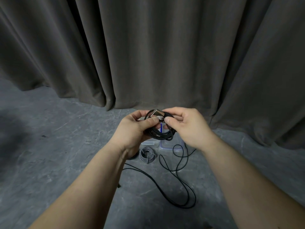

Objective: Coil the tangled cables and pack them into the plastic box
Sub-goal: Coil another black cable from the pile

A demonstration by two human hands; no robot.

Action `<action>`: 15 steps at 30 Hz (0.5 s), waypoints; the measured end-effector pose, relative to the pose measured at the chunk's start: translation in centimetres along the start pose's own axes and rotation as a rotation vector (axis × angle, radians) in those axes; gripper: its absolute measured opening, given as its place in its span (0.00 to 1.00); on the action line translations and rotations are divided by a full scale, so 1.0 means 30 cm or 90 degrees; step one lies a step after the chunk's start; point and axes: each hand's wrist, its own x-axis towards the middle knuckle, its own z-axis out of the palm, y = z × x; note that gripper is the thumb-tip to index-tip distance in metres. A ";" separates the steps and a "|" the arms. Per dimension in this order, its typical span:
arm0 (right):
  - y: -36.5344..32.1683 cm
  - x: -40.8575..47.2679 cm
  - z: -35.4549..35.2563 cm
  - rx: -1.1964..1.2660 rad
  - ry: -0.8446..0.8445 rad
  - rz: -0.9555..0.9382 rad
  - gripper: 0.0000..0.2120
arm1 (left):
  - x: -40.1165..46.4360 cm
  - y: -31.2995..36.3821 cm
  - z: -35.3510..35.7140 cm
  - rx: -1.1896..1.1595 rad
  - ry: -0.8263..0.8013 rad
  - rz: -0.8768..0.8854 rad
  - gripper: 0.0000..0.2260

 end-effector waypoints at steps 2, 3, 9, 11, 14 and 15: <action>0.001 0.002 0.004 -0.006 0.006 -0.011 0.18 | 0.001 0.001 -0.003 -0.015 -0.010 -0.008 0.06; 0.001 0.002 0.005 -0.003 0.007 -0.013 0.17 | 0.001 0.001 -0.003 -0.023 -0.016 -0.013 0.06; 0.000 0.006 0.000 0.063 0.011 0.008 0.14 | -0.001 0.003 0.002 -0.127 -0.086 -0.068 0.10; -0.004 0.007 0.000 0.081 0.001 0.010 0.12 | 0.000 0.006 -0.001 -0.144 -0.107 -0.089 0.11; -0.008 0.009 0.000 0.119 0.000 -0.004 0.15 | 0.004 0.006 -0.010 -0.160 -0.127 -0.117 0.09; -0.008 0.009 0.000 0.137 0.001 -0.008 0.15 | 0.004 0.006 -0.011 -0.177 -0.132 -0.125 0.08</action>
